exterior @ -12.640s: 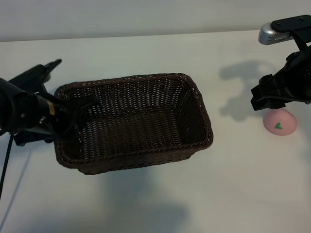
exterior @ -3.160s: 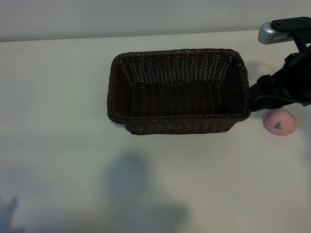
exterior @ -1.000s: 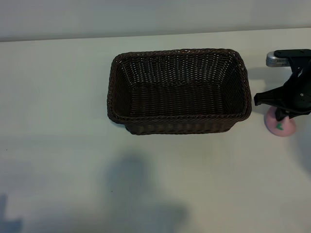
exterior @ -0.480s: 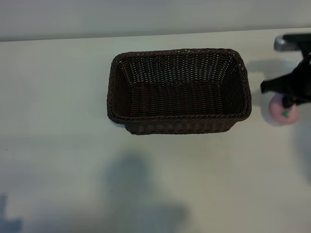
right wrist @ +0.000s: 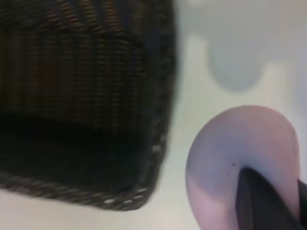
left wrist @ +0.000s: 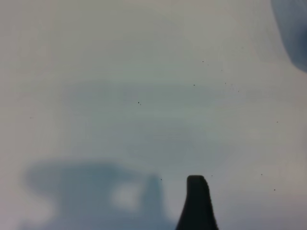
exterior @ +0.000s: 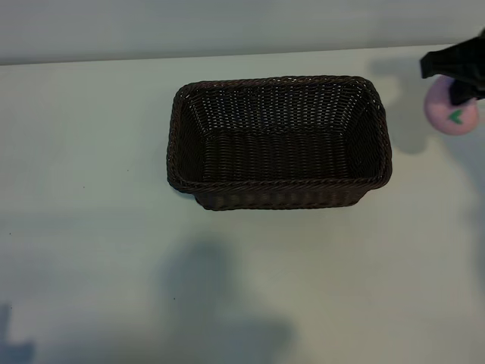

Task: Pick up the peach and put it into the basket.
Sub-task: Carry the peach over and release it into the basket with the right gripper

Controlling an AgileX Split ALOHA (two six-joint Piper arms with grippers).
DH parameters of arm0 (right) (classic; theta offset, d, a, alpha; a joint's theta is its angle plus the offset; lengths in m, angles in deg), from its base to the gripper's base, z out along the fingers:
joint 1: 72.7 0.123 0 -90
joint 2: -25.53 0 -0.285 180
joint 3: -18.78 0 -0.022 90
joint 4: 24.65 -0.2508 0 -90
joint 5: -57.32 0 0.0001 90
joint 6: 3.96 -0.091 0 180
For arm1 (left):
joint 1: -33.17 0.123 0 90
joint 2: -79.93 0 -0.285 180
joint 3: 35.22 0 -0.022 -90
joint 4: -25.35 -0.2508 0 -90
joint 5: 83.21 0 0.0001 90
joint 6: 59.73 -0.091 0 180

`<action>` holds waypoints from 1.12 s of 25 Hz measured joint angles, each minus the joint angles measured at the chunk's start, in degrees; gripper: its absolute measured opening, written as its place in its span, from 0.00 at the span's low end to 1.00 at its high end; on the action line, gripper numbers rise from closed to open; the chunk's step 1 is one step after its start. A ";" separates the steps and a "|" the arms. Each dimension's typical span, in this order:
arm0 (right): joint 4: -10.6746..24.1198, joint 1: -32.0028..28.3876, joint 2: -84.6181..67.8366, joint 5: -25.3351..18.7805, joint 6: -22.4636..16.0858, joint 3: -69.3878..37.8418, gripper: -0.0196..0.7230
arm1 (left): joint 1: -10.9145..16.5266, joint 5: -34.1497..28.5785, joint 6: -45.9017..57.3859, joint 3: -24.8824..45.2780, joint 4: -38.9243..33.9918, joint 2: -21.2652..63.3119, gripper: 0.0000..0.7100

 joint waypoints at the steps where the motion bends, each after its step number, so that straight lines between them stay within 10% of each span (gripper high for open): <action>1: -0.27 1.40 0.00 -0.05 0.00 0.32 0.08 | 0.00 0.00 0.00 0.00 0.00 0.00 0.78; 11: -0.73 17.67 5.94 3.93 -1.57 5.65 0.08 | 0.00 0.00 0.00 0.00 0.00 0.00 0.78; 23: 1.51 18.82 22.89 8.21 -1.57 10.61 0.09 | 0.00 0.00 0.00 0.00 0.00 0.00 0.78; 28: 2.18 18.82 24.81 7.79 -1.38 10.61 0.26 | 0.00 0.00 0.00 0.00 0.00 0.00 0.78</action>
